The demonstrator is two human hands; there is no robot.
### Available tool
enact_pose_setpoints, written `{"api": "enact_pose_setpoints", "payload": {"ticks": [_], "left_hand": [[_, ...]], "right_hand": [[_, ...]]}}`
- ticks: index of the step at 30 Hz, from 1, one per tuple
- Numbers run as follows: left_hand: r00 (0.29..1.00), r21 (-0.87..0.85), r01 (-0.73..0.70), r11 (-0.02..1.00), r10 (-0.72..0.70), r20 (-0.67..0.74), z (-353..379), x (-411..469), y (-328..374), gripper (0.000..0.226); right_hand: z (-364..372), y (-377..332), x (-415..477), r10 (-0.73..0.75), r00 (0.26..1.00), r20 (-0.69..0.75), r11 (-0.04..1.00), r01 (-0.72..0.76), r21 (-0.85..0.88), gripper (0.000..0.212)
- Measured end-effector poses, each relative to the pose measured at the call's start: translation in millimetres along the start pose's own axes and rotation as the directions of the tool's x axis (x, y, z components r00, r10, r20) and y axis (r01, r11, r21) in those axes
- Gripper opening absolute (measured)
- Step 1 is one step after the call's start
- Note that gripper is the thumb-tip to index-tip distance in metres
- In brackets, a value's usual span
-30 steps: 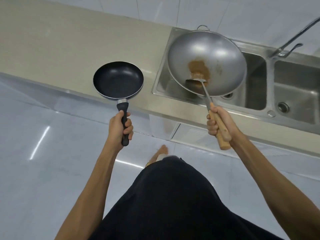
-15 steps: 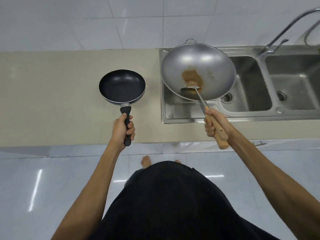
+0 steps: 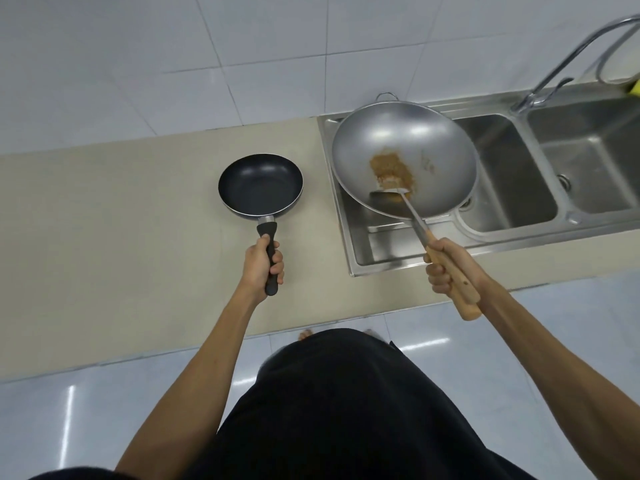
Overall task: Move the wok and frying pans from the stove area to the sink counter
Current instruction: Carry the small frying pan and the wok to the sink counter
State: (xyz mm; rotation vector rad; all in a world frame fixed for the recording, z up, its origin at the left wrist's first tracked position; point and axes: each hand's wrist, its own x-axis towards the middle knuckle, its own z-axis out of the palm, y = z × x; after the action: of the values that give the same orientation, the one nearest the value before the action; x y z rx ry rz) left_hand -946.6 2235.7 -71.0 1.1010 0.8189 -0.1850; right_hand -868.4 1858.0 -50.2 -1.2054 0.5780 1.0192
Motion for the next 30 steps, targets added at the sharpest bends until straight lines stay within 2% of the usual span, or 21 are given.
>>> {"api": "enact_pose_setpoints", "payload": {"ticks": [11, 15, 18, 21, 24, 27, 30], "left_hand": [[0.999, 0.101, -0.038, 0.994, 0.04, -0.02, -3.6, 34.4, -0.3, 0.038], [0.998, 0.129, -0.05, 0.99, 0.055, -0.035, -7.4, 39.0, -6.9, 0.041], [0.998, 0.15, -0.045, 0.988, 0.051, -0.036, -9.9, 42.6, -10.2, 0.041], [0.999, 0.168, -0.019, 0.986, 0.027, -0.042, -11.7, 46.4, -11.1, 0.039], [0.999, 0.169, 0.023, 0.985, -0.015, -0.043, -12.1, 48.2, -13.0, 0.038], [0.999, 0.21, 0.026, 0.977, -0.018, -0.039, -10.7, 47.0, -16.5, 0.029], [0.999, 0.305, -0.005, 0.952, 0.017, -0.037, -9.3, 46.1, -18.8, 0.019]], "right_hand": [[-5.8, 8.2, 27.3, -0.042, 0.998, -0.047, 0.998, 0.04, -0.045, 0.031], [-7.0, 9.7, 31.5, -0.014, 0.996, -0.085, 0.994, 0.004, -0.109, 0.037], [-4.2, 11.8, 33.7, -0.003, 0.987, -0.163, 0.973, -0.035, -0.229, 0.043], [1.4, 13.6, 40.5, -0.117, 0.953, -0.28, 0.918, -0.004, -0.398, 0.047], [8.6, 14.7, 47.7, -0.217, 0.903, -0.371, 0.843, -0.018, -0.538, 0.034], [17.5, 14.3, 49.4, -0.31, 0.85, -0.426, 0.721, -0.082, -0.688, 0.025], [22.9, 15.9, 51.2, -0.407, 0.807, -0.427, 0.58, -0.132, -0.804, 0.031]]}}
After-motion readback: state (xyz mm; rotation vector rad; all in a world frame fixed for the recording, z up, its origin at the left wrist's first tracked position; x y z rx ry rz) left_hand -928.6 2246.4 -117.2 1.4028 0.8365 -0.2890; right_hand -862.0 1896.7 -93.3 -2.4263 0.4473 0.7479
